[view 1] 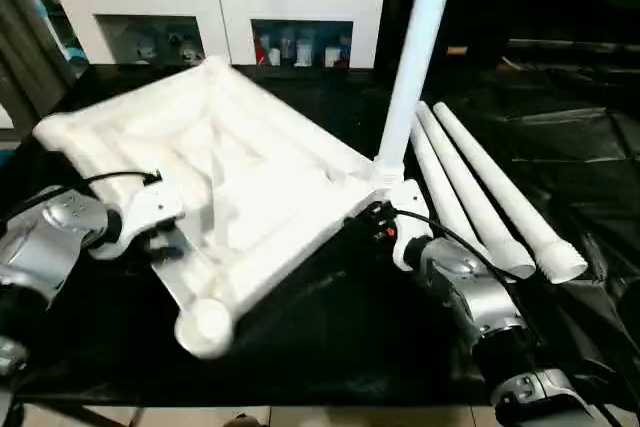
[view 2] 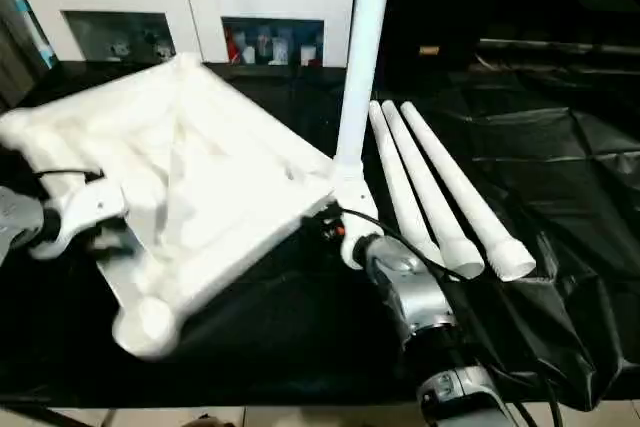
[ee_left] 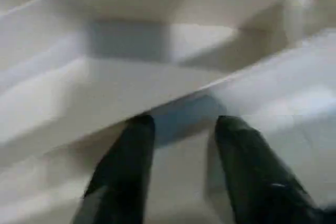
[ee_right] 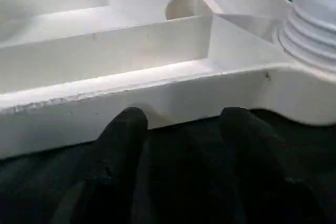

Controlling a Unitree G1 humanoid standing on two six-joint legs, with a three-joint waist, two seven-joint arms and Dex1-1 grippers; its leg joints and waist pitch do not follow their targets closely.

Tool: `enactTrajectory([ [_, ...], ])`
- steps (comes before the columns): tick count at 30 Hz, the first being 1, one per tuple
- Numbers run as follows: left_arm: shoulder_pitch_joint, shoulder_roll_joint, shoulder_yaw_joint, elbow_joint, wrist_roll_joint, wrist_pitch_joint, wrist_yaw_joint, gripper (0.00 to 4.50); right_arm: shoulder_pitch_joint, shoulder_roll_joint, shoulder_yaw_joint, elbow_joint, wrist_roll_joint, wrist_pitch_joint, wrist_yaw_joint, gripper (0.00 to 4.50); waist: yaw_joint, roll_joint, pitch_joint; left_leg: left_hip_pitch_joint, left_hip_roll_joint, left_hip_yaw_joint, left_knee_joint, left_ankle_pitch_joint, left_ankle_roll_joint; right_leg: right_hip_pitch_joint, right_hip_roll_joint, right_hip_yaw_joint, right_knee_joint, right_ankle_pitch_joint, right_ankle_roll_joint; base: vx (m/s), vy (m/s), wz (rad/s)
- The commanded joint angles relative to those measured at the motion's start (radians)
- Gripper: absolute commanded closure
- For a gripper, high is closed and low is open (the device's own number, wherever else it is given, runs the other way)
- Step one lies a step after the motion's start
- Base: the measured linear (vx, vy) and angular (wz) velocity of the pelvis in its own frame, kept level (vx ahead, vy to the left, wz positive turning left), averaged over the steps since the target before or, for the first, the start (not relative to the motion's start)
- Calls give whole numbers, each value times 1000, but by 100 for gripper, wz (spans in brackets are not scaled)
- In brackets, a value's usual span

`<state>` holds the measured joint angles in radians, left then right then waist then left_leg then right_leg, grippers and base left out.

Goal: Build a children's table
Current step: Rotate table base

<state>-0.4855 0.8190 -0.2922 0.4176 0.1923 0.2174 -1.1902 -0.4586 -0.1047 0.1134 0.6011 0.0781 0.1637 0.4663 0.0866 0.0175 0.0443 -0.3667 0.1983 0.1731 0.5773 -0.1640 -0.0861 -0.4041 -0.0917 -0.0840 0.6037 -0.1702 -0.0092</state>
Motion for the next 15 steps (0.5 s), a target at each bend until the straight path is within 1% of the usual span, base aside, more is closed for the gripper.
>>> enactTrajectory([
  [1, 34, -23, -73, -73, -46, 7, -93, 253, -29, 15, 13, 5, 1, -8, 15, 236, 1, 12, -52, 17, 31, -13, -83, -378, -29, 39, -60, 52, -69, -309, -199, 0, 0, 0],
  [2, 47, -28, -80, -129, -66, 32, -118, 267, -35, 19, 16, 19, -1, -15, 16, 245, 4, 7, -54, 22, 30, -11, -81, -377, -27, 37, -60, 54, -69, -320, -196, 0, 0, 0],
  [3, 47, -28, -81, -130, -67, 32, -118, 273, -35, 19, 16, 19, -1, -15, 16, 253, 3, 8, -53, 20, 30, -10, -82, -373, -26, 37, -60, 55, -70, -323, -196, 0, 0, 0],
  [4, 48, -33, -82, -141, -69, 36, -121, 273, -38, 19, 17, 24, -2, -18, 17, 253, 3, 2, -52, 17, 28, -10, -82, -365, -21, 38, -59, 54, -73, -337, -187, 0, 0, 0],
  [5, 50, -45, -84, -161, -73, 42, -126, 275, -45, 21, 19, 35, -5, -25, 20, 263, 4, 4, -53, 17, 29, -12, -82, -358, -21, 39, -61, 55, -71, -342, -186, 0, 0, 0],
  [6, 48, -58, -83, -173, -80, 45, -129, 288, -49, 24, 20, 41, -6, -28, 21, 273, 3, 5, -52, 19, 29, -10, -81, -361, -22, 36, -58, 55, -73, -344, -184, 0, 0, 0],
  [8, 45, -71, -83, -178, -85, 46, -130, 314, -54, 25, 20, 47, -7, -30, 21, 291, 2, 3, -52, 17, 28, -10, -82, -359, -21, 38, -58, 55, -73, -349, -181, 0, 0, 0],
  [9, 31, -104, -80, -187, -87, 46, -114, 316, -67, 27, 21, 68, -15, -46, 28, 297, 3, 4, -53, 18, 27, -10, -81, -359, -20, 36, -57, 55, -73, -354, -178, 0, 0, 0],
  [10, 30, -106, -80, -187, -87, 46, -113, 316, -68, 27, 21, 69, -15, -47, 29, 297, 2, 5, -53, 18, 27, -11, -81, -363, -22, 36, -57, 55, -73, -356, -180, 0, 0, 0],
  [11, 18, -127, -80, -182, -86, 39, -101, 320, -73, 28, 24, 75, -18, -55, 38, 316, 2, 6, -54, 19, 27, -10, -80, -364, -22, 34, -55, 56, -73, -348, -181, 0, 0, 0],
  [12, 4, -150, -80, -173, -81, 34, -81, 320, -78, 28, 25, 80, -22, -61, 42, 316, 2, 5, -54, 20, 26, -10, -79, -363, -22, 34, -54, 57, -73, -342, -183, 0, 0, 0],
  [13, -5, -164, -81, -167, -78, 31, -68, 353, -81, 28, 26, 81, -25, -63, 44, 335, 2, 8, -54, 18, 24, -11, -79, -367, -24, 36, -54, 57, -73, -347, -180, 0, 0, 0],
  [14, -11, -177, -82, -161, -77, 23, -59, 353, -83, 29, 25, 85, -25, -66, 45, 335, 1, 5, -54, 16, 23, -11, -79, -364, -22, 38, -52, 57, -73, -346, -177, 0, 0, 0],
  [15, -21, -198, -83, -153, -79, 22, -48, 358, -84, 28, 27, 89, -27, -73, 50, 339, 2, 3, -56, 16, 23, -11, -78, -355, -17, 39, -54, 58, -72, -337, -176, 0, 0, 0],
])
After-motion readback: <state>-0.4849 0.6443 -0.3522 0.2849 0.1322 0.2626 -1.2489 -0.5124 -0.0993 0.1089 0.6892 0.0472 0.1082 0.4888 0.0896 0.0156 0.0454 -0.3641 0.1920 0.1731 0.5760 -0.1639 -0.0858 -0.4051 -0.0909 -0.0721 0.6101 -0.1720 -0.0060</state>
